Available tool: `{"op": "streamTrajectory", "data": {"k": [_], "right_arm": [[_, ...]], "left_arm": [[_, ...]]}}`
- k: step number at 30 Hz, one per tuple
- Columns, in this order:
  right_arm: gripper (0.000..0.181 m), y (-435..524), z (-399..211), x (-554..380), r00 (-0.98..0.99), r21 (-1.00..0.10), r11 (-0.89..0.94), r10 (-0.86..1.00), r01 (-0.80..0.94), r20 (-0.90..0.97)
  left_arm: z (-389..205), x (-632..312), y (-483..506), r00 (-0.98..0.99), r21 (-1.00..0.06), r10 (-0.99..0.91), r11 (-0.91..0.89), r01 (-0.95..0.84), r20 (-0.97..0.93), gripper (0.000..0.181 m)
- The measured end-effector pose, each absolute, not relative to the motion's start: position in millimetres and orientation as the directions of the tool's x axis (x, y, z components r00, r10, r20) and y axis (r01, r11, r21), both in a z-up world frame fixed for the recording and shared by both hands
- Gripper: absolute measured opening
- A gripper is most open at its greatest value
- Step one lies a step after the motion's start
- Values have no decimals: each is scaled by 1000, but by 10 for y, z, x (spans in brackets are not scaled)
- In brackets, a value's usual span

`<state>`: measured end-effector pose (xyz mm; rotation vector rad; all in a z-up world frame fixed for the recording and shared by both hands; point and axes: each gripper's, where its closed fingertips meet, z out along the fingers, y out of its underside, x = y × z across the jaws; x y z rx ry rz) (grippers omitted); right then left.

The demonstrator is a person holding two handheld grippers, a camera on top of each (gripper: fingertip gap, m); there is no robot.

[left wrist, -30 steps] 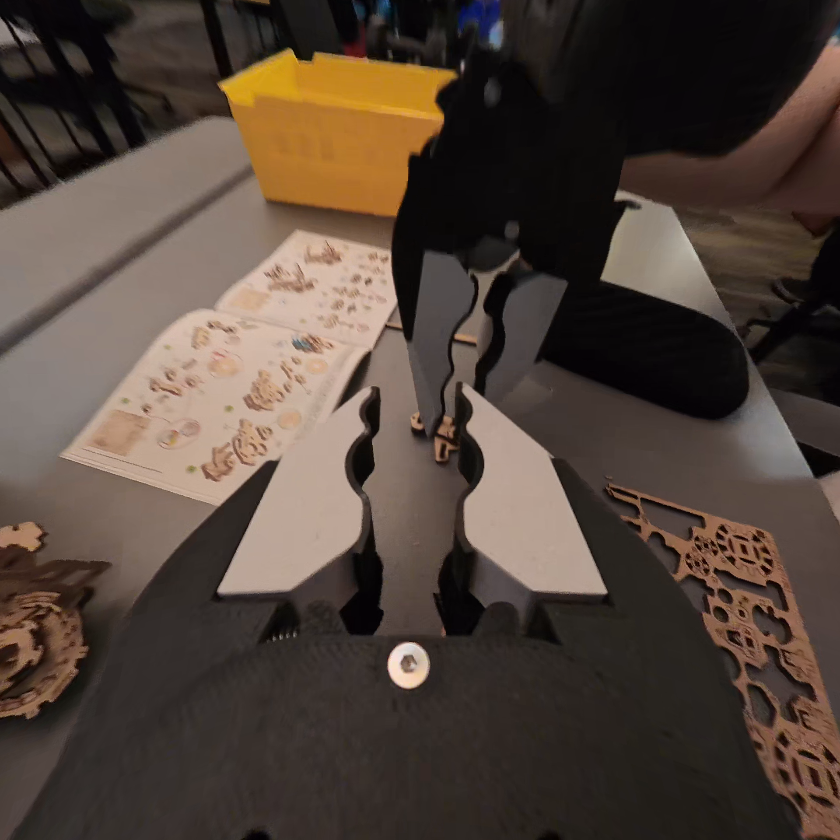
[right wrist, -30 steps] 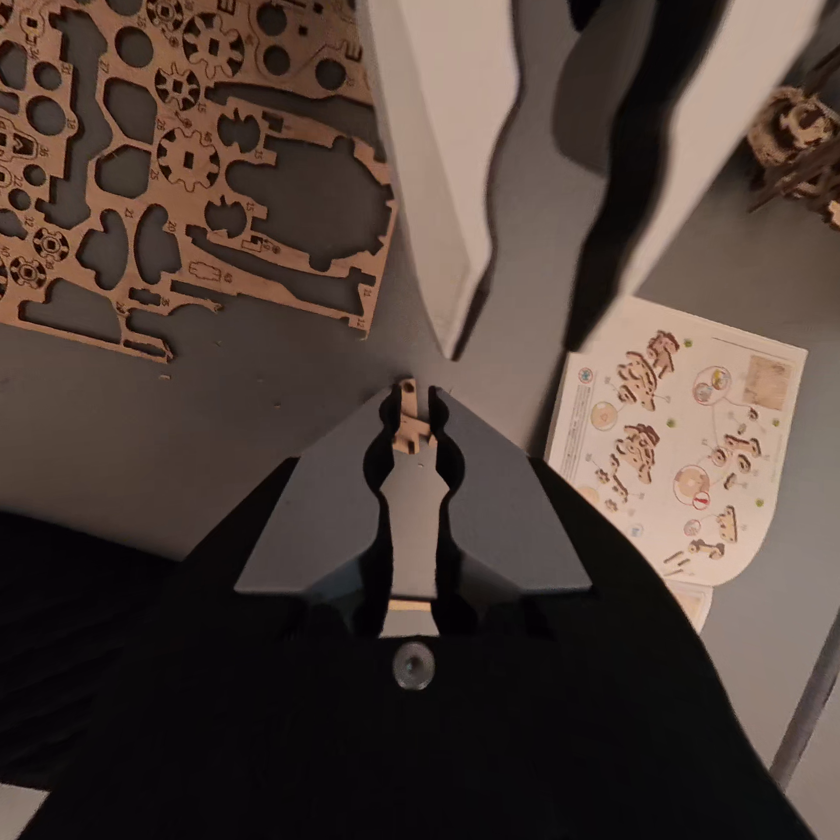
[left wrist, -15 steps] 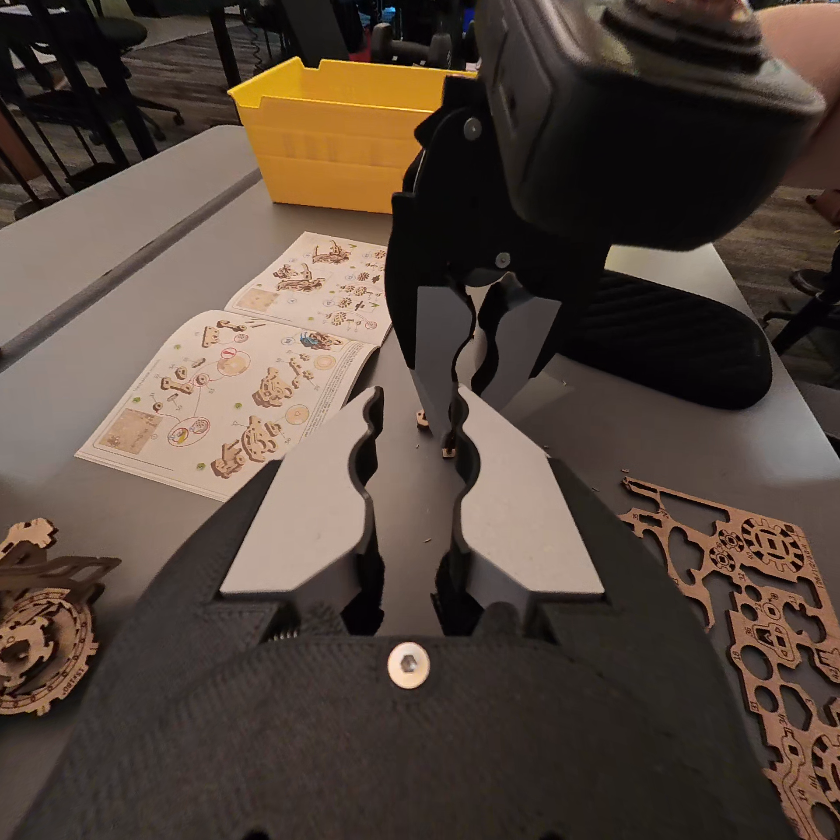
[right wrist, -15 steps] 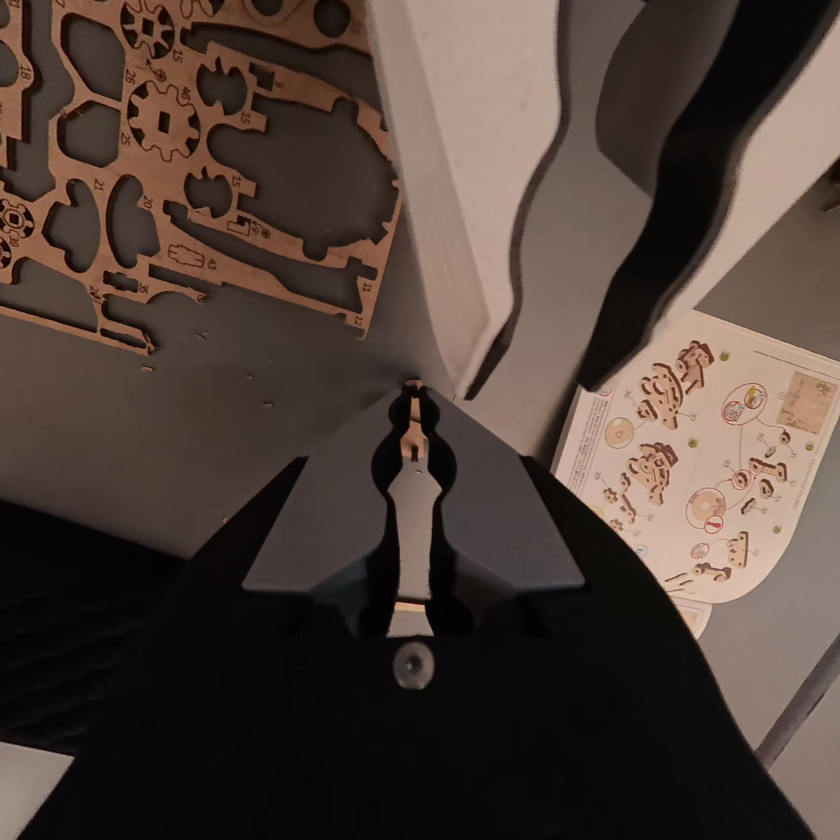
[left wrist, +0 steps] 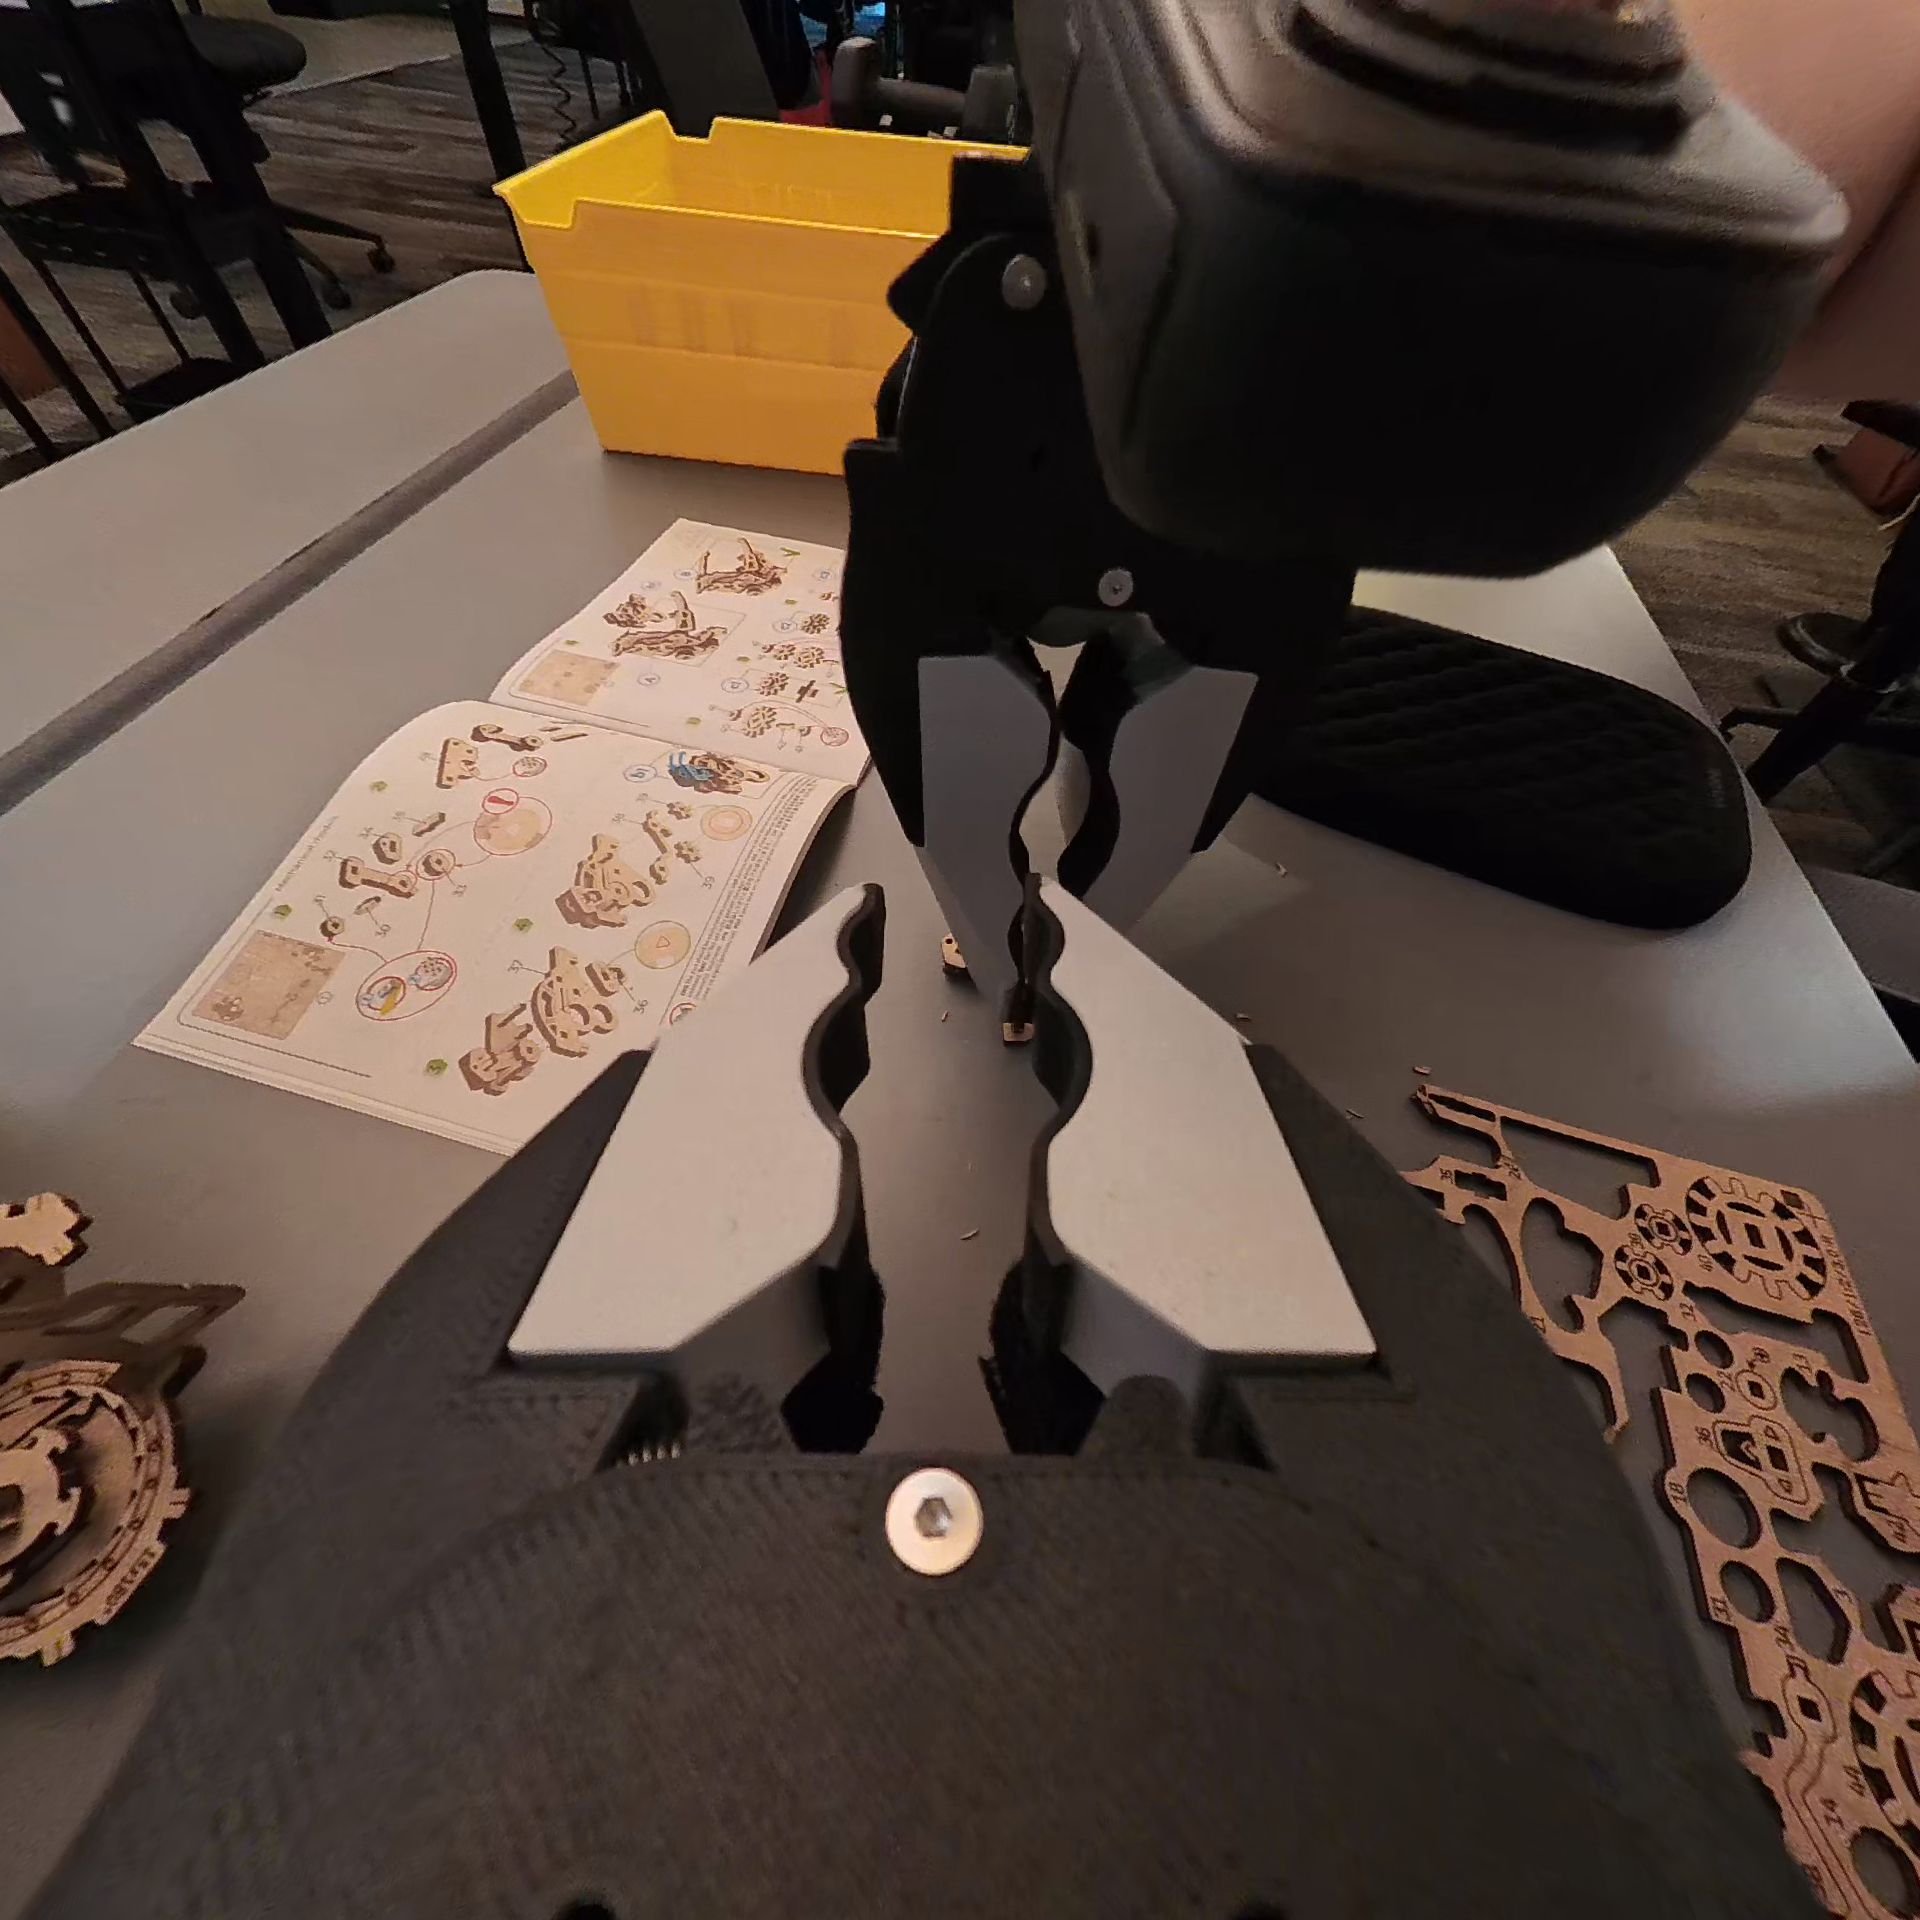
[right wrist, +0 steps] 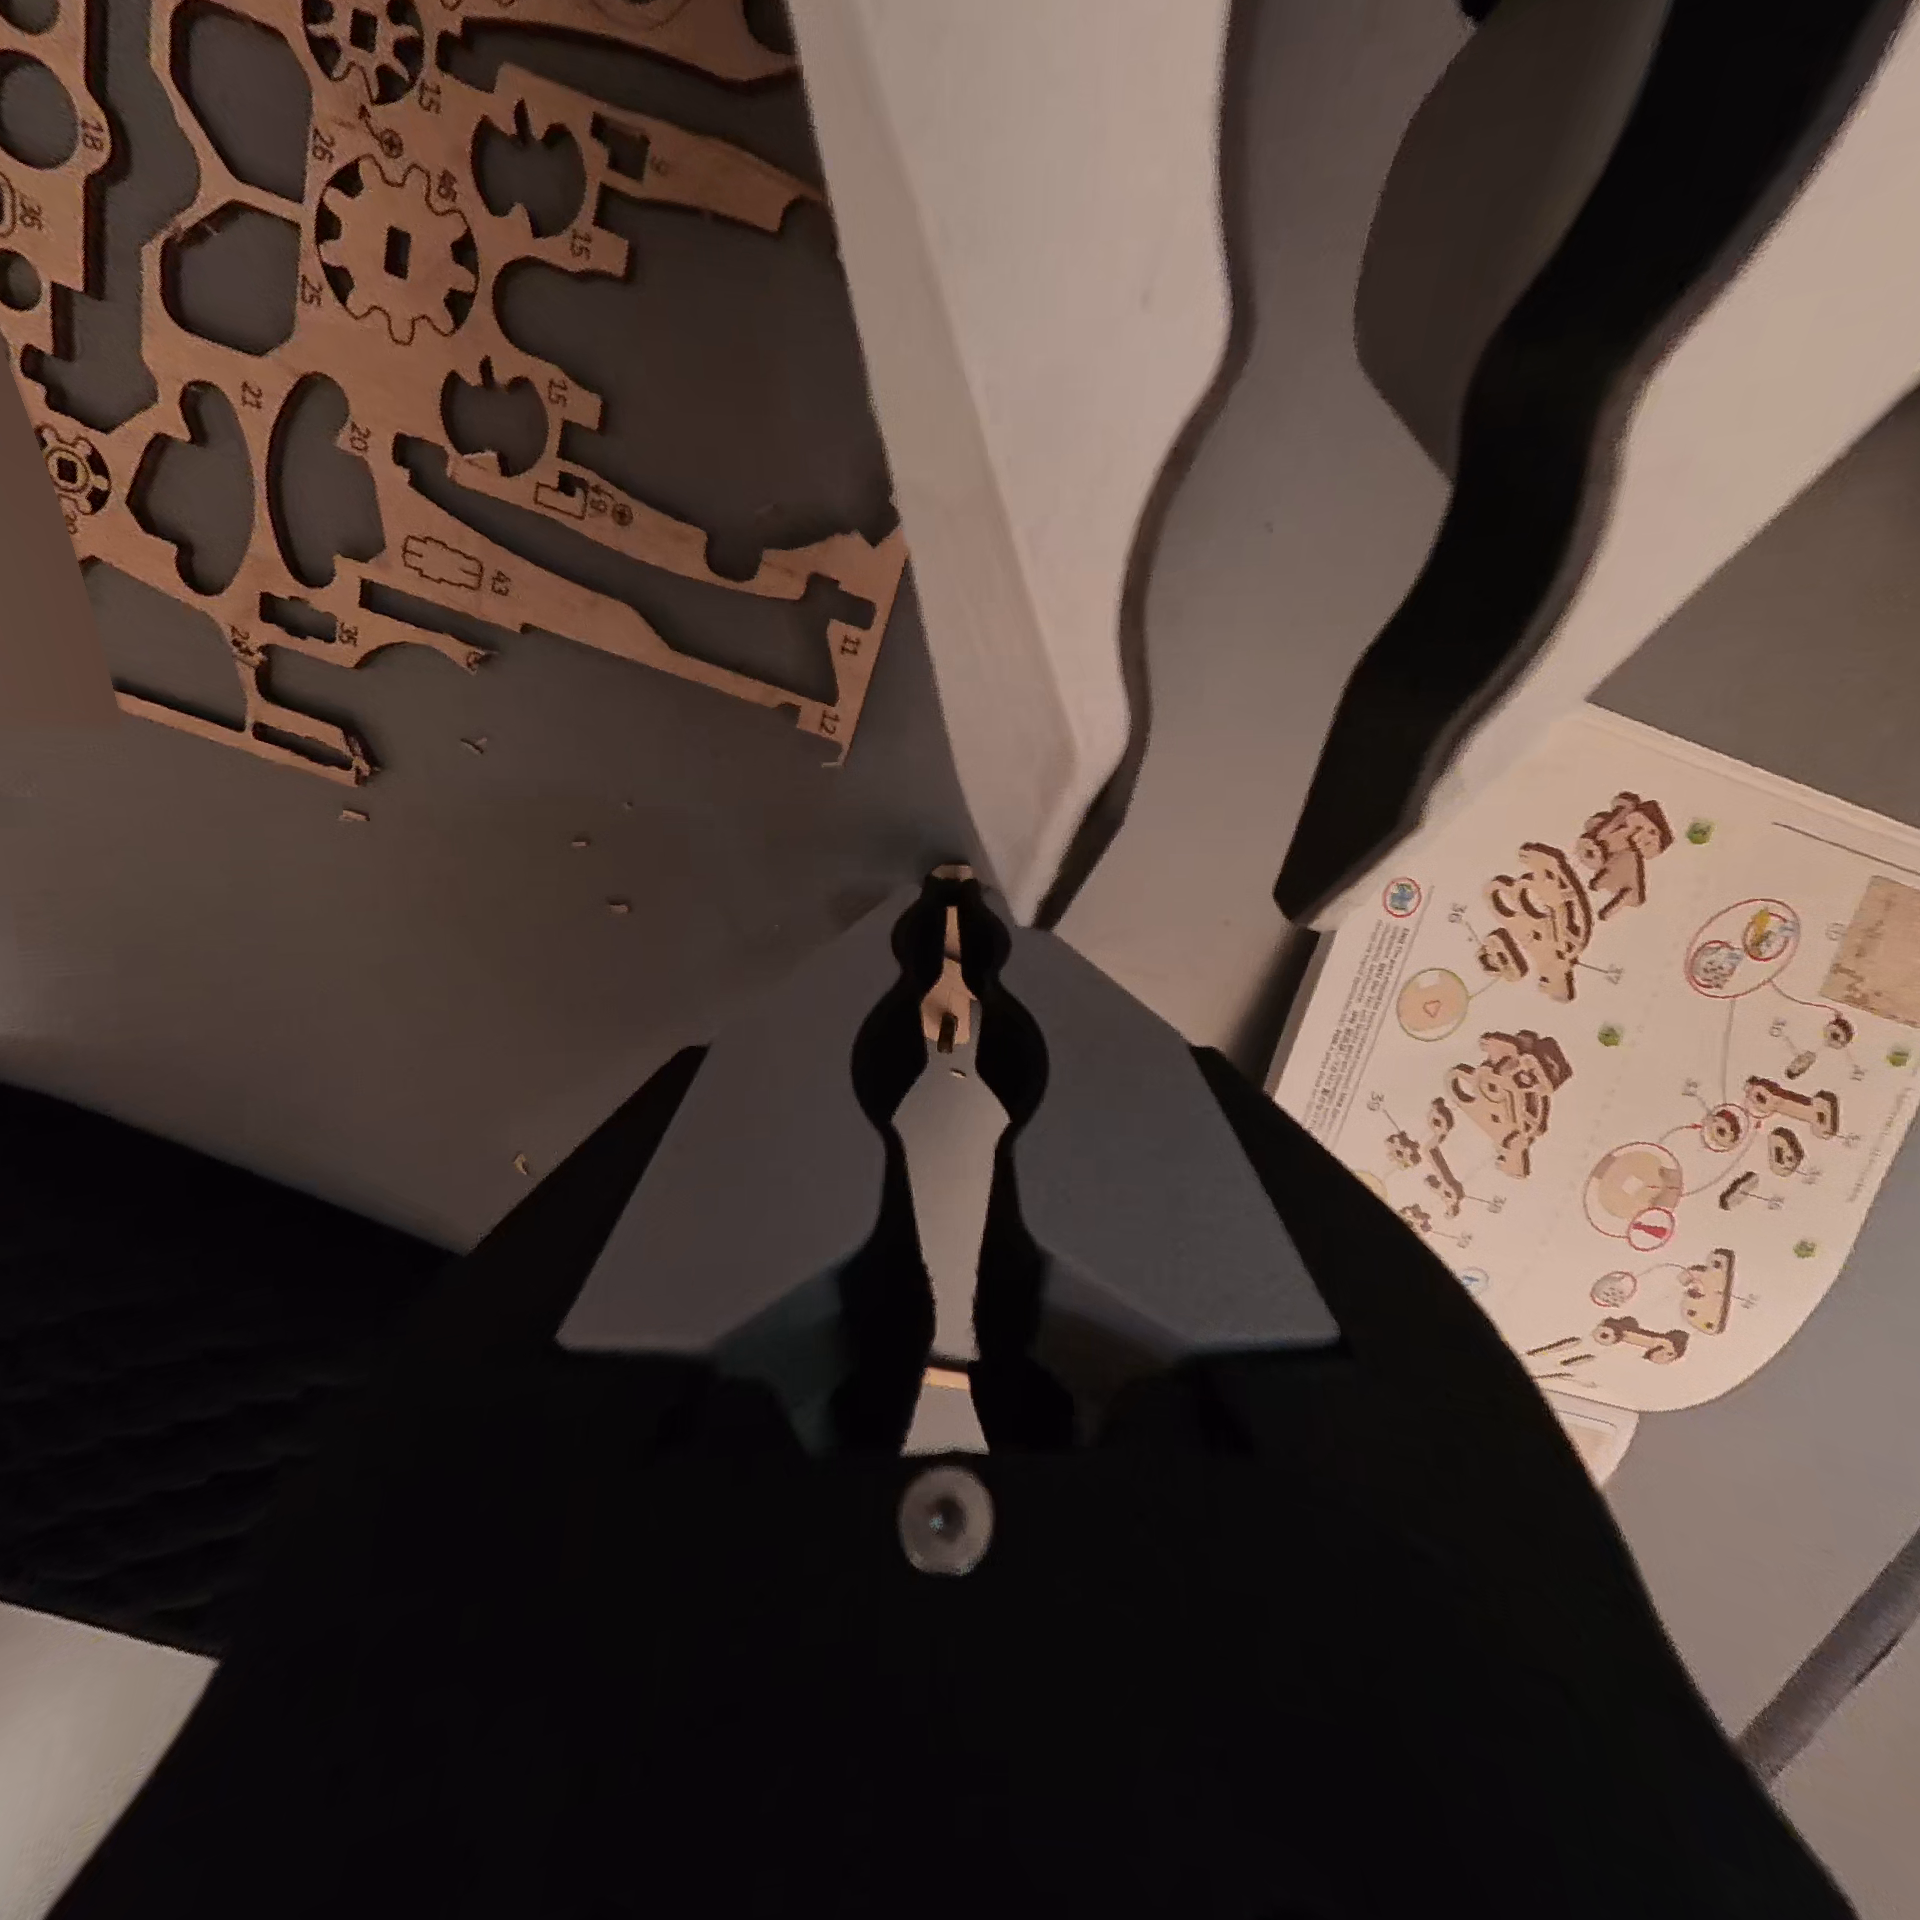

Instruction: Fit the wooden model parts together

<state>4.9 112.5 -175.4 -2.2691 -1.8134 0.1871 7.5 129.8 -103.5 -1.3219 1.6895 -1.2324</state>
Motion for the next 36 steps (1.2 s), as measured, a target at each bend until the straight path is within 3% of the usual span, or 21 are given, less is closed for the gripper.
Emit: {"op": "streamTrajectory", "data": {"k": [17, 19, 36], "right_arm": [[2, 1134, -1752, 61, 245, -275, -222, 968, 935, 49], [13, 1138, -1742, 79, 238, -268, -211, 969, 940, 69], [7, 1135, -1769, 69, 240, -243, -217, 968, 946, 70]], "left_arm": [[-1070, 69, 1286, -285, -933, -957, 51, -356, 56, 24], [-1073, 68, 1289, -285, -933, -956, 45, -357, 63, 24], [-1121, 73, 1298, -287, -926, -955, 42, -374, 73, 23]]}}
